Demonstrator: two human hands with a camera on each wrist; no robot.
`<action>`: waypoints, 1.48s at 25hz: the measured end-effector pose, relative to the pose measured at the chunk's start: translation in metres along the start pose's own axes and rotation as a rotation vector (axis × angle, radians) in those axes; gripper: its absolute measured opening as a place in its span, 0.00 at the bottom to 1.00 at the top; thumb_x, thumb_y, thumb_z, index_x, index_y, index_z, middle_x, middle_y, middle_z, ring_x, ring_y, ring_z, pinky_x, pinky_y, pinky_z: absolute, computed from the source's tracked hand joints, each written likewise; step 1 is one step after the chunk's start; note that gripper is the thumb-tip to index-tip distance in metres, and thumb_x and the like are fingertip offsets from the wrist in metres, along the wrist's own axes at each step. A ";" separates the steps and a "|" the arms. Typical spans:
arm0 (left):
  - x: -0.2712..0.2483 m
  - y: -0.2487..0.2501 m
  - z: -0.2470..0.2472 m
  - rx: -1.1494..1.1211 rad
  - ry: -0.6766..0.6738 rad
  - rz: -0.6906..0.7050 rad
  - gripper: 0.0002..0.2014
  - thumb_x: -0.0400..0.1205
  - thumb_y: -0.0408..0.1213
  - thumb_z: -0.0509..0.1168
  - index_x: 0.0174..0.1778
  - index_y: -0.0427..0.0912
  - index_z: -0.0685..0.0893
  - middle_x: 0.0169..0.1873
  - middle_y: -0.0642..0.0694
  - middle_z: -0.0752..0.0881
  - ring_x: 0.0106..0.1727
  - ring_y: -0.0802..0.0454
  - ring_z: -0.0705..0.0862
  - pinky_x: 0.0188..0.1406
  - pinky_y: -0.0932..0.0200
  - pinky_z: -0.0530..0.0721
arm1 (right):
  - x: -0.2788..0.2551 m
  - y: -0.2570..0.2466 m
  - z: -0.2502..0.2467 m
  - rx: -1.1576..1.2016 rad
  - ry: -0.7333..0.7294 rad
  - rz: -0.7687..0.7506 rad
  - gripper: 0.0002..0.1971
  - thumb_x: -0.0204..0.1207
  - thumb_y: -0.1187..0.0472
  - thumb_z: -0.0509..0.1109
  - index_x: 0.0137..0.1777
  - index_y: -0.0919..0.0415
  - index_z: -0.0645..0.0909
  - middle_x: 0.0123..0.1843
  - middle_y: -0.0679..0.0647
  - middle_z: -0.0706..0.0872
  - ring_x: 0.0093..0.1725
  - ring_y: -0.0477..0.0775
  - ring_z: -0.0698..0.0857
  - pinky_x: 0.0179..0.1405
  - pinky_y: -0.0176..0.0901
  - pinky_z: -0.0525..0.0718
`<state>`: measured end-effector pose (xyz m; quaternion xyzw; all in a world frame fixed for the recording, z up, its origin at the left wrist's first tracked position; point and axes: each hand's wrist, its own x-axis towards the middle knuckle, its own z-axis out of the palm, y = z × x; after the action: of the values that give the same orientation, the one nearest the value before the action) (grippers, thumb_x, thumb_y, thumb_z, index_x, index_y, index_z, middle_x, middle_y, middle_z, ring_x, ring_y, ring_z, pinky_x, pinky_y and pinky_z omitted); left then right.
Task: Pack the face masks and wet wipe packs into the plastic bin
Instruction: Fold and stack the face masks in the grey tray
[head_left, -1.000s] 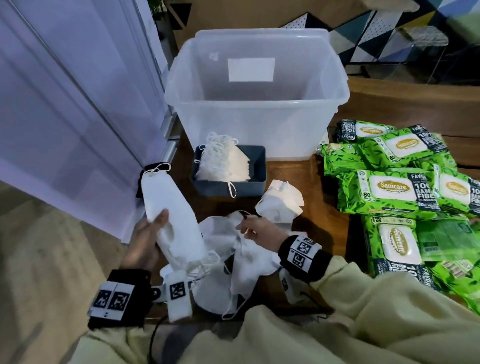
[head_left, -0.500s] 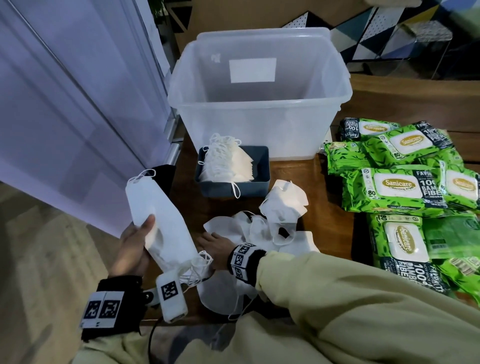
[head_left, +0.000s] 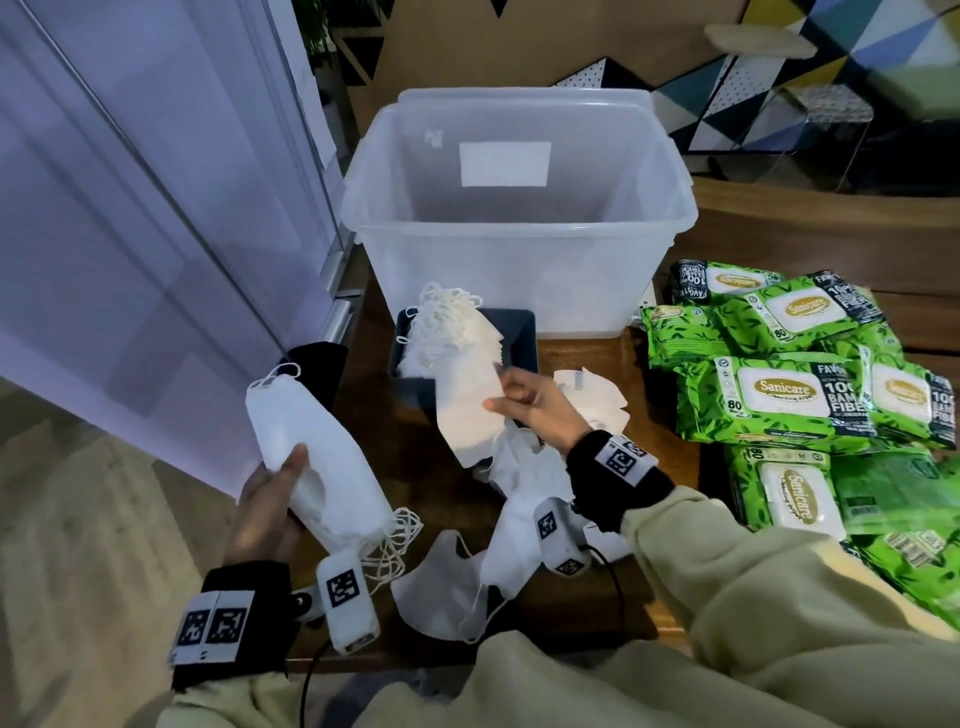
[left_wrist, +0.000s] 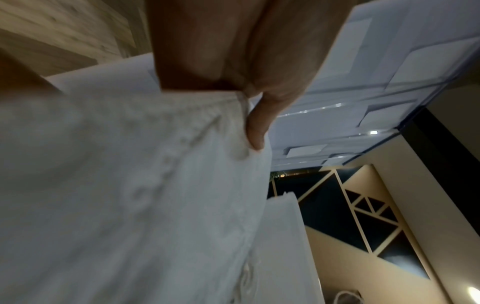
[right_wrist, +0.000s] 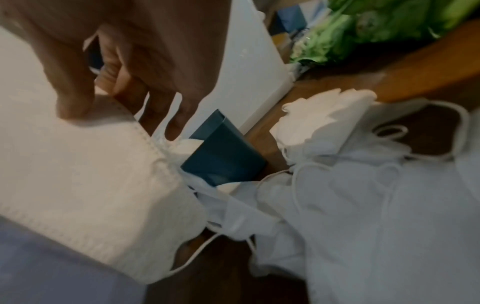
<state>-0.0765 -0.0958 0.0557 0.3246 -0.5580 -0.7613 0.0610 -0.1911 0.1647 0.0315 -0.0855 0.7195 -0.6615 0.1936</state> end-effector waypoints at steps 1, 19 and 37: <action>0.000 -0.004 0.005 0.012 -0.011 -0.006 0.13 0.84 0.34 0.60 0.63 0.33 0.76 0.54 0.38 0.85 0.55 0.41 0.83 0.66 0.41 0.75 | -0.003 -0.003 -0.005 0.112 0.068 -0.014 0.05 0.75 0.71 0.70 0.41 0.63 0.77 0.33 0.60 0.88 0.37 0.44 0.84 0.47 0.33 0.82; -0.028 -0.052 0.096 0.236 -0.393 -0.185 0.13 0.83 0.22 0.57 0.59 0.35 0.80 0.47 0.39 0.87 0.36 0.55 0.88 0.29 0.65 0.84 | -0.030 0.018 0.019 -0.259 0.013 0.042 0.24 0.70 0.67 0.76 0.66 0.61 0.77 0.51 0.57 0.86 0.51 0.51 0.82 0.59 0.49 0.79; -0.028 -0.062 0.087 0.182 -0.480 -0.096 0.35 0.66 0.40 0.79 0.67 0.32 0.75 0.55 0.34 0.87 0.53 0.41 0.88 0.48 0.49 0.89 | -0.018 -0.019 0.020 0.324 0.144 0.100 0.22 0.72 0.75 0.71 0.65 0.65 0.75 0.52 0.59 0.83 0.47 0.48 0.83 0.41 0.33 0.83</action>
<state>-0.0875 0.0102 0.0272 0.1646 -0.6068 -0.7651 -0.1389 -0.1696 0.1507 0.0526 0.0305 0.6189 -0.7627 0.1853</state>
